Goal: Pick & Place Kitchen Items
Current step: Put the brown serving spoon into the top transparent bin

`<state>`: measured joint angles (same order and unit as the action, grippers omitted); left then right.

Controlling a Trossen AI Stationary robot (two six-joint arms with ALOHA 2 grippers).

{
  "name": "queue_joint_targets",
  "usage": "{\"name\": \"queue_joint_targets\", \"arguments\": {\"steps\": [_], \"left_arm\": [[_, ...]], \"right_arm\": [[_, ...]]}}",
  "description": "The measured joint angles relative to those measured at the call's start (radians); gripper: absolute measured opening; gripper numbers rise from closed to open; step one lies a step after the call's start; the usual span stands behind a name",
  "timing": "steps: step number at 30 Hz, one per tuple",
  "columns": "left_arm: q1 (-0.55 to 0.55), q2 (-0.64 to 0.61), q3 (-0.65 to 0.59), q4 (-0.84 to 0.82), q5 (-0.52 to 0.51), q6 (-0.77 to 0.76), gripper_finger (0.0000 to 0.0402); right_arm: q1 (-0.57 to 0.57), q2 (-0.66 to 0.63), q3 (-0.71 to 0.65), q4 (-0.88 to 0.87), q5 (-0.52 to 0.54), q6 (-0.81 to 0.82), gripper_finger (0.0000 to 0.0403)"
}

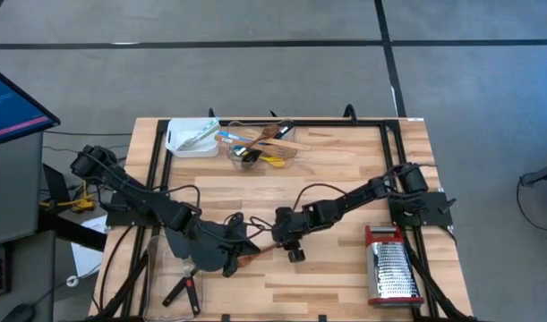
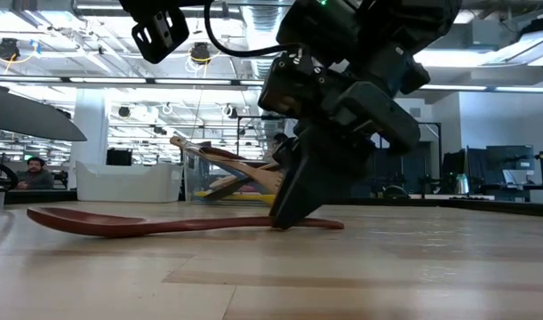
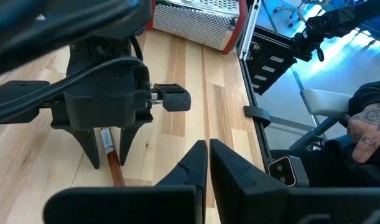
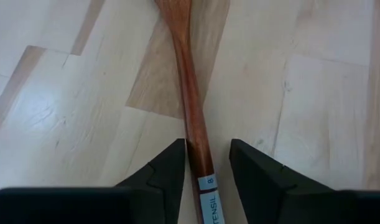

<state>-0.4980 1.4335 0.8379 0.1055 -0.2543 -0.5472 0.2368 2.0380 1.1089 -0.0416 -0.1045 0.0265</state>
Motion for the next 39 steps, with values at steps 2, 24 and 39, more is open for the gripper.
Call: {"name": "queue_joint_targets", "arguments": {"steps": [2,24,39], "left_arm": [[0.000,0.000,0.000,0.000,0.000,0.000,0.0003],[0.000,0.000,0.000,0.000,0.000,-0.004,0.0003],[0.000,0.000,0.000,-0.003,0.001,-0.007,0.0003]], "right_arm": [[-0.007,0.001,0.000,-0.009,-0.003,0.001,0.0117],[-0.106,-0.005,0.001,-0.086,-0.017,0.082,0.0033],[-0.154,-0.176,-0.016,-0.367,0.180,0.042,0.0019]]}}
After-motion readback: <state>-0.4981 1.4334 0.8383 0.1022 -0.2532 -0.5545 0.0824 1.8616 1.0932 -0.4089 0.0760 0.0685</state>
